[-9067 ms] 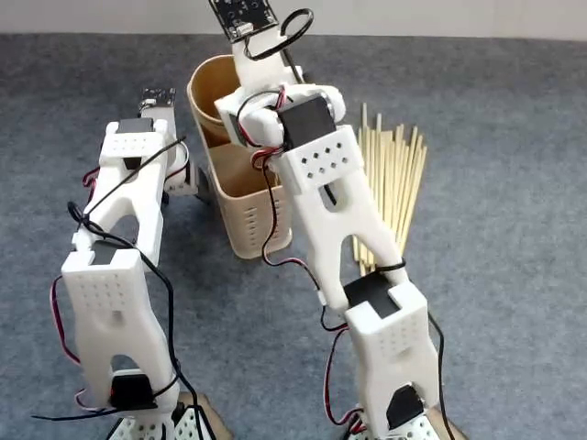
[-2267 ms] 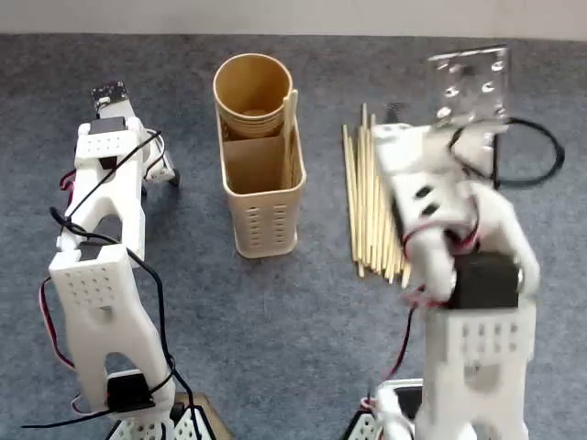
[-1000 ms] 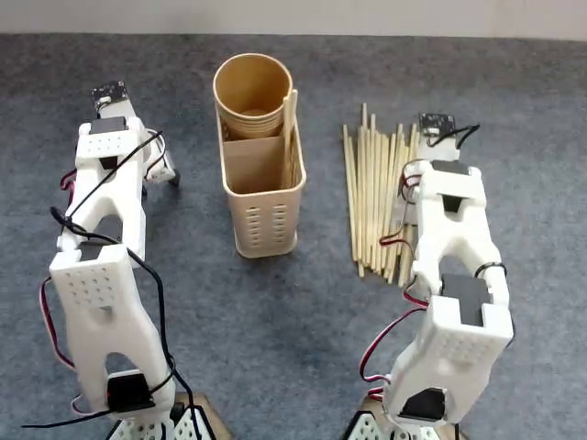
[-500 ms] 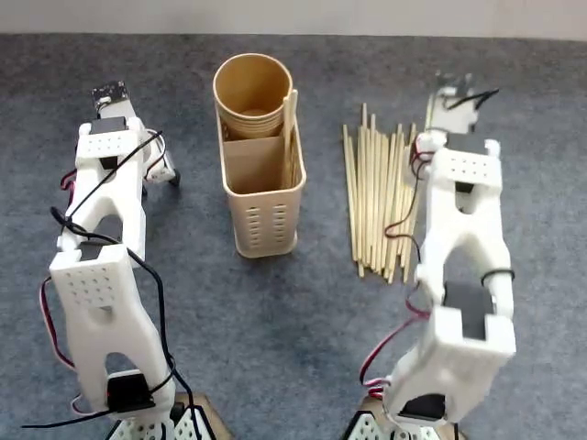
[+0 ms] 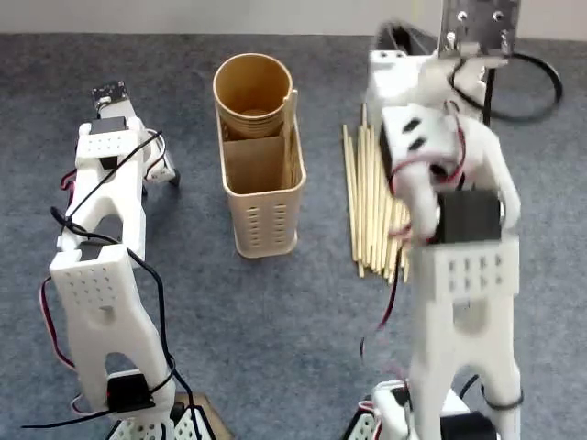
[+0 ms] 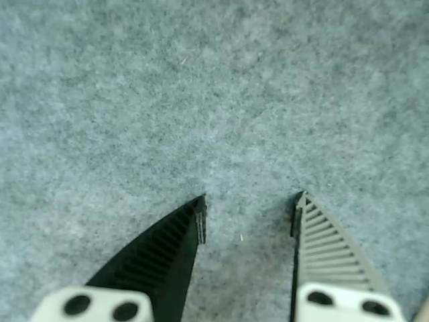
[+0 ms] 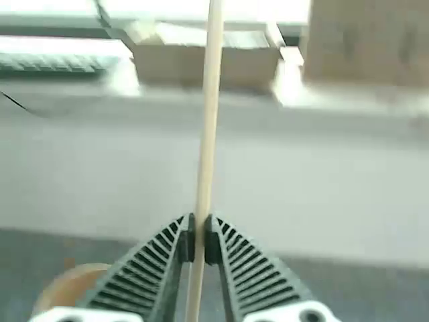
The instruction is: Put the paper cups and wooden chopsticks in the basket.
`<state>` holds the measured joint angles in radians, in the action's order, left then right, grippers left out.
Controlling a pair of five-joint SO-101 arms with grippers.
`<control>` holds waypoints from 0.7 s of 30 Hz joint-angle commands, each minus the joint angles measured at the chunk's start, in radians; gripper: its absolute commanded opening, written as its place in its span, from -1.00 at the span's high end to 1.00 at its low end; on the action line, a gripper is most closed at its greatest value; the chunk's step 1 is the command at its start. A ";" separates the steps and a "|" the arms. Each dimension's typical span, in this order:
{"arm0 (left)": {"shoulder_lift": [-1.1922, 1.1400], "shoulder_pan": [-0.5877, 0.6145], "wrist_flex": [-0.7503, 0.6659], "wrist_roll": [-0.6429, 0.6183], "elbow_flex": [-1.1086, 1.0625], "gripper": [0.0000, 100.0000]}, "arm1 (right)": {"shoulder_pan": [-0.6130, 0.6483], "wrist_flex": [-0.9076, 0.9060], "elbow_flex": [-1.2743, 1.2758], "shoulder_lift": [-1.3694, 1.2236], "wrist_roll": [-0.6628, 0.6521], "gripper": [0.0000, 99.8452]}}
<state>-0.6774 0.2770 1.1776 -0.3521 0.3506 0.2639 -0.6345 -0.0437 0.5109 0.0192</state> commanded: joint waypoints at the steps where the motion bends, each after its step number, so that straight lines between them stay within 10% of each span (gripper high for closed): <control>1: -0.010 -0.016 -0.015 0.012 0.010 0.57 | 0.074 0.079 -0.033 0.048 0.009 0.99; 21: -0.067 -0.002 -0.014 0.012 0.068 0.57 | 0.216 0.469 0.610 0.061 0.005 0.99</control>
<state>-0.7434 0.2770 1.1776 -0.3506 0.3966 0.4710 -0.1864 0.5669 0.5370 0.0376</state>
